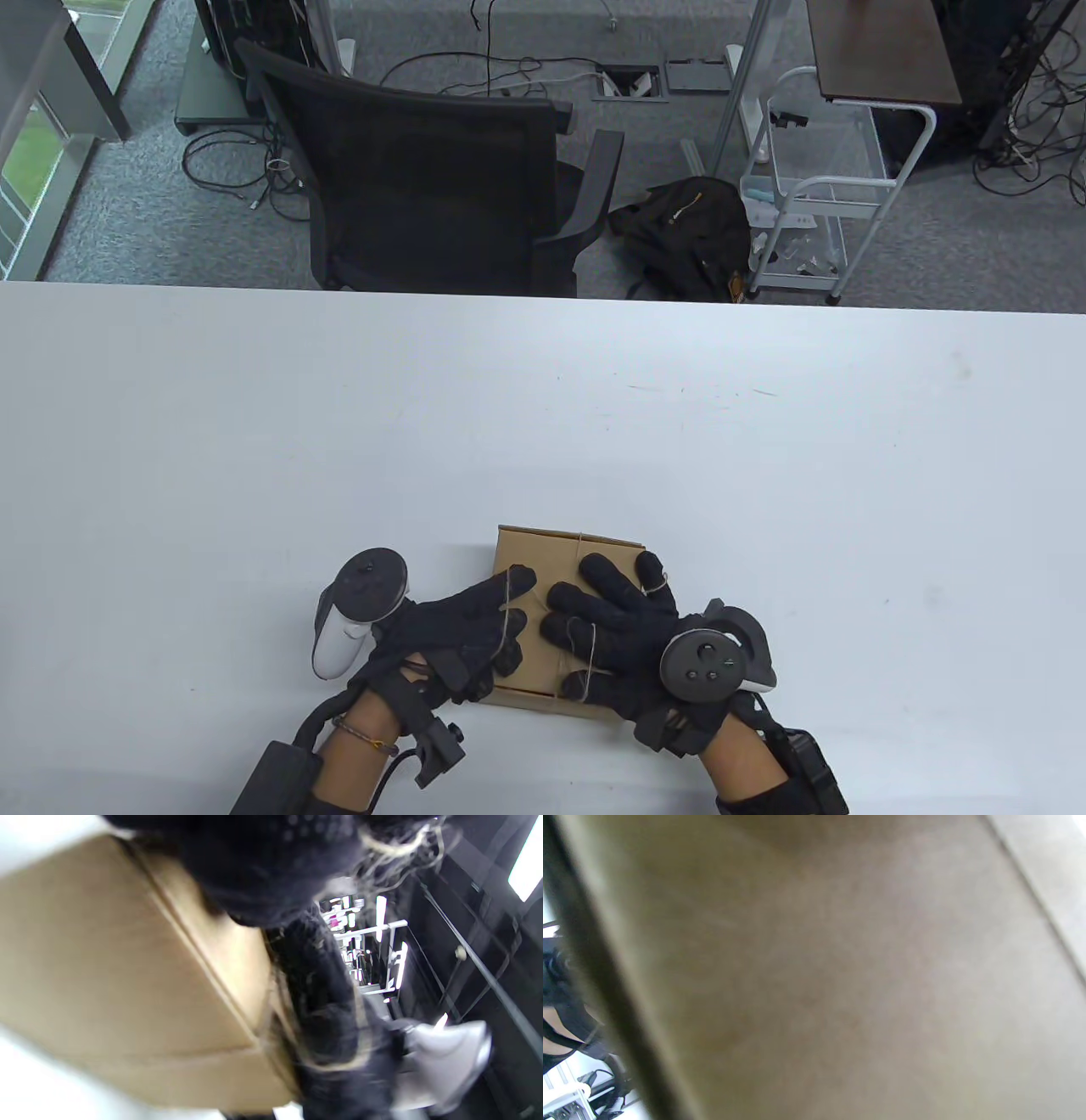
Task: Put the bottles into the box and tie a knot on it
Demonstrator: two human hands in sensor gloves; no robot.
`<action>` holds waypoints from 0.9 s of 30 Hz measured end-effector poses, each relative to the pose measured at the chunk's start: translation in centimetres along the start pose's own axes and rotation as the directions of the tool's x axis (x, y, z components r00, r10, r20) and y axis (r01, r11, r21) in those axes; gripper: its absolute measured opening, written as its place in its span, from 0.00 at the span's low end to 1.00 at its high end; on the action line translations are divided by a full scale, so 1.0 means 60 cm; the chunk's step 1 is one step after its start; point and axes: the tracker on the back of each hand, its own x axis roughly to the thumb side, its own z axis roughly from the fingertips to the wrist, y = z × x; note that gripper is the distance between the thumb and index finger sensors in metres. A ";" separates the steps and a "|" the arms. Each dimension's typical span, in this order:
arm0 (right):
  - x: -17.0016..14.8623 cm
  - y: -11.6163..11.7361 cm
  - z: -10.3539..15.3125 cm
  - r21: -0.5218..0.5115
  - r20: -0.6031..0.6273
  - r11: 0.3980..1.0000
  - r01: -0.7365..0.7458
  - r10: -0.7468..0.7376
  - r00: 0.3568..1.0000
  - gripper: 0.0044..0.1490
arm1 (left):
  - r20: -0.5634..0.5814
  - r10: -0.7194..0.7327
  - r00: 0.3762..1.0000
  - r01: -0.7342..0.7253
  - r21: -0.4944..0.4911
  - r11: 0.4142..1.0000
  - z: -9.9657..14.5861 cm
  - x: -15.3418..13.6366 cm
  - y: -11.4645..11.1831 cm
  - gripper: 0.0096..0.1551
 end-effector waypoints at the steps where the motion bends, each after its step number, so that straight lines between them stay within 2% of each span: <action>1: -0.001 0.002 0.000 -0.008 0.002 0.999 0.044 -0.044 0.999 0.44 | 0.052 -0.172 0.984 0.168 0.071 0.983 0.005 0.020 -0.006 0.40; 2: -0.001 0.003 0.000 -0.016 -0.002 0.998 0.064 -0.064 0.998 0.44 | 0.074 -0.264 0.962 0.255 0.114 0.960 0.008 0.035 -0.013 0.39; 3: -0.001 0.005 0.000 -0.015 -0.014 0.996 0.091 -0.092 0.996 0.44 | 0.097 -0.405 0.909 0.387 0.167 0.907 0.012 0.051 -0.025 0.38; 5: 0.003 0.008 0.001 -0.033 -0.009 0.993 0.110 -0.110 0.994 0.45 | 0.096 -0.563 0.821 0.530 0.241 0.813 0.017 0.070 -0.048 0.37; 7: 0.006 0.013 0.000 -0.074 0.000 0.989 0.126 -0.127 0.992 0.45 | 0.101 -0.671 0.735 0.629 0.272 0.729 0.017 0.079 -0.068 0.37; 8: 0.008 0.014 0.000 -0.056 -0.015 0.989 0.135 -0.136 0.991 0.45 | 0.084 -0.702 0.708 0.654 0.296 0.696 0.020 0.083 -0.075 0.37; 10: 0.004 0.014 0.000 -0.043 -0.029 0.984 0.170 -0.172 0.985 0.44 | 0.140 -0.747 0.650 0.681 0.329 0.654 0.024 0.091 -0.082 0.37; 14: 0.002 0.017 0.000 0.001 -0.060 0.966 0.259 -0.258 0.964 0.44 | 0.230 -0.756 0.613 0.671 0.353 0.652 0.030 0.097 -0.089 0.34; 17: 0.000 0.016 0.000 0.045 -0.071 0.959 0.280 -0.277 0.958 0.46 | 0.336 -0.719 0.608 0.630 0.348 0.695 0.031 0.096 -0.089 0.31; 20: -0.003 0.019 0.000 0.038 -0.068 0.950 0.311 -0.308 0.949 0.47 | 0.377 -0.680 0.629 0.600 0.321 0.733 0.031 0.094 -0.086 0.27; 24: -0.001 0.019 0.001 0.049 -0.070 0.950 0.308 -0.305 0.950 0.48 | 0.356 -0.708 0.610 0.627 0.330 0.706 0.030 0.093 -0.091 0.25; 27: -0.001 0.020 0.002 0.036 -0.092 0.937 0.348 -0.344 0.934 0.48 | 0.295 -0.766 0.571 0.660 0.390 0.643 0.032 0.094 -0.096 0.26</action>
